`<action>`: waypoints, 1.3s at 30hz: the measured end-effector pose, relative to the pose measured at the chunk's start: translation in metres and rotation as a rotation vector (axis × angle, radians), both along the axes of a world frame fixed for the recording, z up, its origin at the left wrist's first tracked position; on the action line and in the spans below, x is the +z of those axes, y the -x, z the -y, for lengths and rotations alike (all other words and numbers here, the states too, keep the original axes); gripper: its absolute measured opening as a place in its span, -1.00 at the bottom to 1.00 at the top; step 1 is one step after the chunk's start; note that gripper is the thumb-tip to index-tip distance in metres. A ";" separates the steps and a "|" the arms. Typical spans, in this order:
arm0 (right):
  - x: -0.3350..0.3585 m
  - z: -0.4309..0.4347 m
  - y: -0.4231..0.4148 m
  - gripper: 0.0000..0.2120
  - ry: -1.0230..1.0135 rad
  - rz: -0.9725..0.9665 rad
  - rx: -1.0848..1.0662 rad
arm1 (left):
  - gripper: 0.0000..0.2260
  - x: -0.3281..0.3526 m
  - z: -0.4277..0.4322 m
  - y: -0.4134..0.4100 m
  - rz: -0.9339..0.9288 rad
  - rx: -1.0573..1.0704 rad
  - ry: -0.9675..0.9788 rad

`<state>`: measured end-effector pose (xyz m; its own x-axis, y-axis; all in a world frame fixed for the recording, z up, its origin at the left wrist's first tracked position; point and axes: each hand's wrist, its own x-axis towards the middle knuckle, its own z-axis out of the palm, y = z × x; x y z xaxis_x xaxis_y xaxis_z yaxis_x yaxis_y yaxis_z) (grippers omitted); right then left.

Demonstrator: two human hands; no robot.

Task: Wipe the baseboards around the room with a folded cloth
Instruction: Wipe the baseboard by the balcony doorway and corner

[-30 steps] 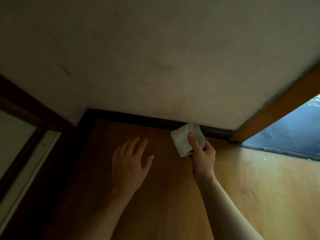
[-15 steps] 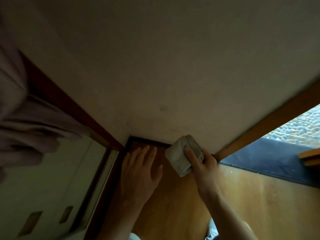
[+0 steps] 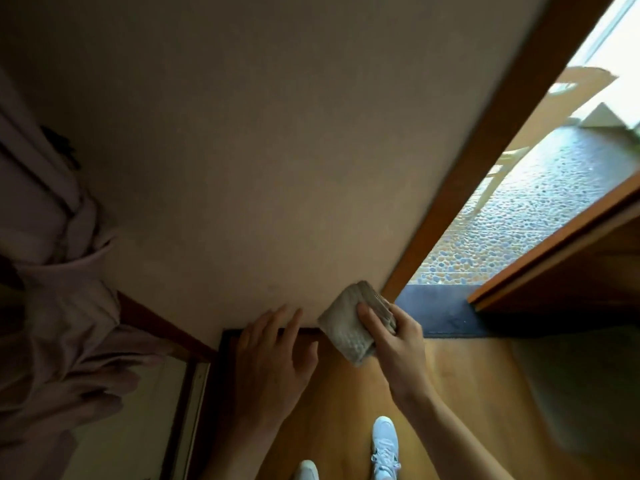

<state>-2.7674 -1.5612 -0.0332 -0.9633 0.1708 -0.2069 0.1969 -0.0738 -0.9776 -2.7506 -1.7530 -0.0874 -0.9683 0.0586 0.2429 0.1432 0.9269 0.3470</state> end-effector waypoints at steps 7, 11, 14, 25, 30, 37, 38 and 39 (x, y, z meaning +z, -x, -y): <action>0.013 -0.054 -0.063 -0.62 -0.049 0.046 -0.383 | -0.50 0.025 -0.039 0.010 0.029 -0.263 -0.029; 0.018 -0.090 -0.098 -0.63 -0.030 0.091 -0.603 | -0.53 0.038 -0.082 0.010 -0.016 -0.418 -0.079; 0.020 -0.120 -0.120 -0.80 0.047 0.101 -0.755 | -0.52 0.043 -0.121 0.005 -0.023 -0.514 -0.105; 0.031 -0.260 -0.191 -0.89 0.109 0.083 -1.152 | -0.48 0.041 -0.300 -0.011 -0.023 -0.886 -0.030; 0.029 -0.352 -0.205 -0.87 0.174 0.081 -1.212 | -0.47 0.042 -0.408 -0.012 0.006 -0.959 0.058; 0.031 -0.495 -0.212 -0.86 0.190 0.098 -1.219 | -0.49 0.050 -0.556 -0.018 0.006 -0.999 0.053; 0.032 -0.511 -0.213 -0.87 0.195 0.102 -1.222 | -0.49 0.052 -0.574 -0.019 0.002 -1.000 0.048; 0.032 -0.527 -0.215 -0.87 0.200 0.104 -1.226 | -0.49 0.053 -0.591 -0.020 -0.003 -1.004 0.043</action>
<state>-2.5520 -1.0344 -0.0009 -0.1693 0.9013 -0.3987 -0.0312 -0.4092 -0.9119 -2.7306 -1.1621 -0.0342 -0.4652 0.8564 0.2240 0.8663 0.3884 0.3143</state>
